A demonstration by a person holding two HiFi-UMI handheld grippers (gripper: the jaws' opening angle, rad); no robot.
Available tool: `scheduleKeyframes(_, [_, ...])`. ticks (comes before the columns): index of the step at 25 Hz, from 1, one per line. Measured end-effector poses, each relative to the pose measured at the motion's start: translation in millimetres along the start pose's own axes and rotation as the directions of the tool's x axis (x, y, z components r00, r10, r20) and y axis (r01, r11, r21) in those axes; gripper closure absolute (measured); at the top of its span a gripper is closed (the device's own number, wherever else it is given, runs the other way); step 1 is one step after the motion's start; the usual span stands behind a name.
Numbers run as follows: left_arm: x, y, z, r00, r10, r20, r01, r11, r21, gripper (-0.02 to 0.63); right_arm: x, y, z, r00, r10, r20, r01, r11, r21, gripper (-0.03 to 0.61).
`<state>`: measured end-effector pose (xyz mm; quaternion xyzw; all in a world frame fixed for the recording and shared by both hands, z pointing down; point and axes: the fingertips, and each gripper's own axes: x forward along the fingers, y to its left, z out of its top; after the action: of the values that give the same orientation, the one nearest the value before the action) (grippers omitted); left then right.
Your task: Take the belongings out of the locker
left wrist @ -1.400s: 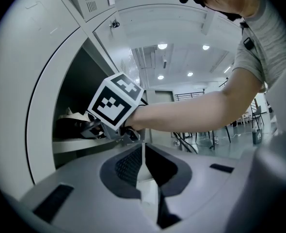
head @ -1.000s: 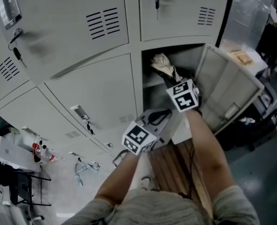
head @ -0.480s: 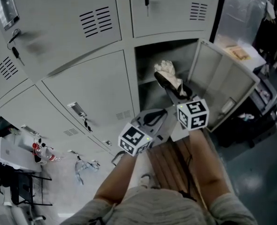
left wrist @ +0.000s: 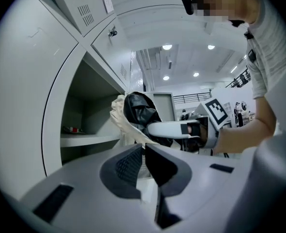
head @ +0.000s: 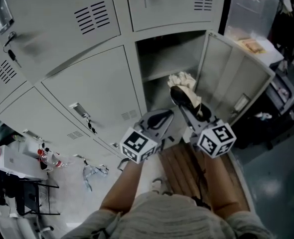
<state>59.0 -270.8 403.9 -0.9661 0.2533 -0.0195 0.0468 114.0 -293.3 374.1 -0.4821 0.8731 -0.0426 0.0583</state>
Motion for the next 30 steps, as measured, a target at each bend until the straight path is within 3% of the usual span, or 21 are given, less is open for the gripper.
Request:
scheduleKeyframes(12, [-12.2,-34.6,6.0,1.0,-0.025,0.005,0.025,1.0,-0.018,0.609,-62.4,28.4,-1.8,0.996,0.07,0.055,-0.076,0.99,0.117,0.379])
scheduleKeyframes(20, [-17.6,-62.6,25.9,0.997,-0.031,0.072,0.035,0.998,-0.057,0.609,-99.5,37.7,-13.3,0.994,0.092,0.064,-0.103,0.974,0.2,0.379])
scheduleKeyframes(30, [-22.1,-98.0,16.5,0.996,-0.073,0.041,0.076,0.995,-0.068,0.609,-137.0,41.0,-27.4,0.991,0.114,0.07,-0.127,0.964,0.235,0.379])
